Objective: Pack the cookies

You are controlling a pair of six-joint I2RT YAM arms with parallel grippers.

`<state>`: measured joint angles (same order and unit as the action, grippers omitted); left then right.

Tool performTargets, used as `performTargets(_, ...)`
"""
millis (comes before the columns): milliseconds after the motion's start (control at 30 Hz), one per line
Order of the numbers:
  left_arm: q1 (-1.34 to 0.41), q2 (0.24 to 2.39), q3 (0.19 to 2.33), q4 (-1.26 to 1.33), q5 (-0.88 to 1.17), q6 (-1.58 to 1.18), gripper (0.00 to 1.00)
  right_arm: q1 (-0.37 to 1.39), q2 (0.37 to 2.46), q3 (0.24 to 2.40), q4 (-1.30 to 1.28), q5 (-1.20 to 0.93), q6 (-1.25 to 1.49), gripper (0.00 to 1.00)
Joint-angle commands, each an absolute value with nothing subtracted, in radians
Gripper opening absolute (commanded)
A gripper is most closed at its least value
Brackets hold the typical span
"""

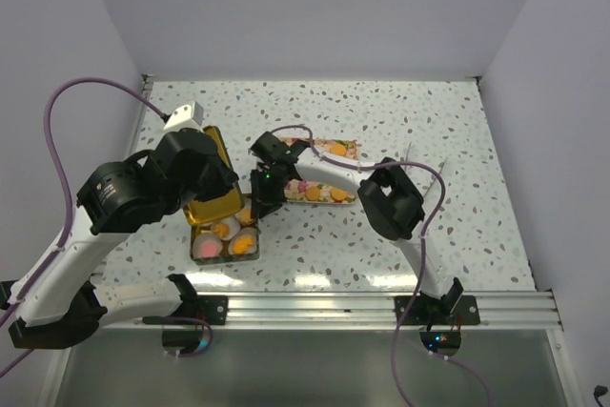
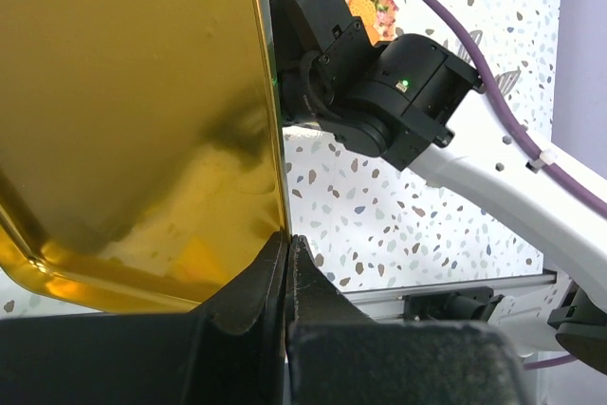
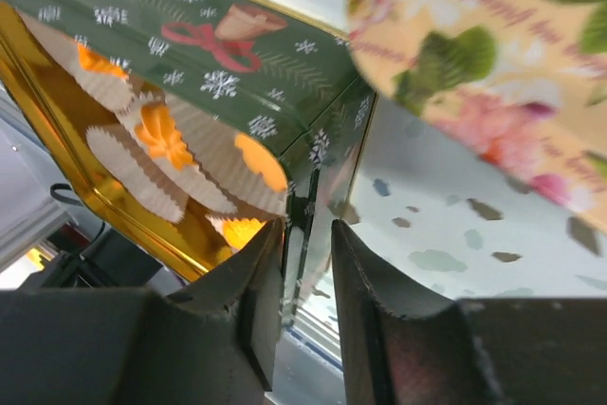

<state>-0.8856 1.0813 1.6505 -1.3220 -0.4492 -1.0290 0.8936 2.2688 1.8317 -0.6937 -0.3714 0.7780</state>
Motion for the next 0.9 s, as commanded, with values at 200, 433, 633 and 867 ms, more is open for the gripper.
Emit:
performTargets(200,-0.882,1.077,1.657,-1.315,-0.457,-1.009,0.0,0.778,2.177,1.694,-0.719,-0.288,0.721,0.26)
performTargets(433,-0.881,1.074,1.631,-1.295,-0.456,-1.006,0.0,0.7,2.08,1.548,-0.696,-0.279,0.704,0.21)
performTargets(633,-0.881,1.084,1.614,-1.26,-0.436,-0.991,0.0,0.588,2.005,1.479,-0.71,-0.252,0.675,0.19)
performTargets(867,-0.881,1.106,1.614,-1.218,-0.405,-0.954,0.0,0.502,1.979,1.519,-0.801,-0.189,0.608,0.18)
